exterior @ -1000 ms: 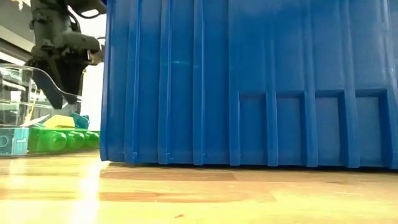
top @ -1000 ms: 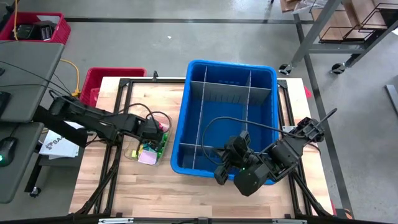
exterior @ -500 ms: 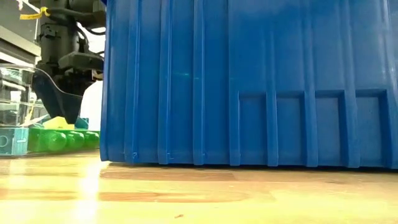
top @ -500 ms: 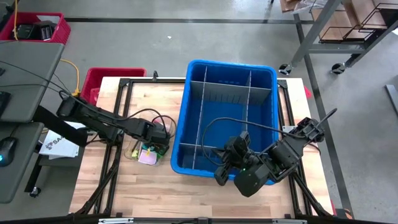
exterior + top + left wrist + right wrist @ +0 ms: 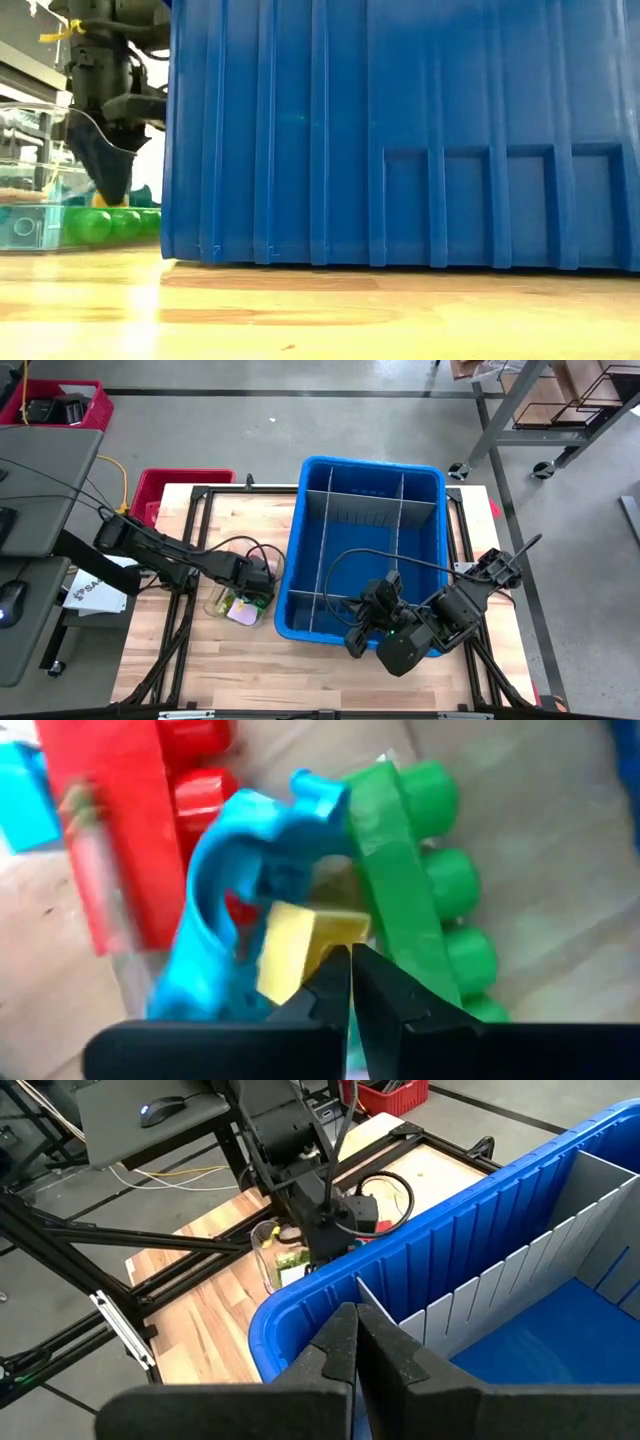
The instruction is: Sort blocks
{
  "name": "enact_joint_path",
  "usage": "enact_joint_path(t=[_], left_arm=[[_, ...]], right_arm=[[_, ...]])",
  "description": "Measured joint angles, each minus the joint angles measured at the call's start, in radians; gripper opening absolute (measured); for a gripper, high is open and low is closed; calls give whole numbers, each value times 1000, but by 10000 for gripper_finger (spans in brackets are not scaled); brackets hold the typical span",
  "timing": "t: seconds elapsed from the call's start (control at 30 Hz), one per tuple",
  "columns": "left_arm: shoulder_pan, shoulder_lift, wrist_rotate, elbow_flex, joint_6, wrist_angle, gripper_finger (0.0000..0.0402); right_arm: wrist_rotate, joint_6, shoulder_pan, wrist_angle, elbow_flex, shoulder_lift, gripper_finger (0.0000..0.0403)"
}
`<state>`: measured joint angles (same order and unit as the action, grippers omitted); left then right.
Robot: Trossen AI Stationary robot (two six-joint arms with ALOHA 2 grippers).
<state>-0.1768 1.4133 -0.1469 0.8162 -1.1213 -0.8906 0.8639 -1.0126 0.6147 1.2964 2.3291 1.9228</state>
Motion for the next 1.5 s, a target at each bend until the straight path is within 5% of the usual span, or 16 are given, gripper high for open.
enact_joint_path(t=[0.5,1.03,1.5], left_arm=[[33,-114,-73,64,197,-80,9],[34,8,-84,64,262,-141,174],[35,46,-65,65,349,-213,163]], right_arm=[[0,0,0,0,0,0,0],[-3,0,0,0,0,0,0],[0,0,0,0,0,0,0]])
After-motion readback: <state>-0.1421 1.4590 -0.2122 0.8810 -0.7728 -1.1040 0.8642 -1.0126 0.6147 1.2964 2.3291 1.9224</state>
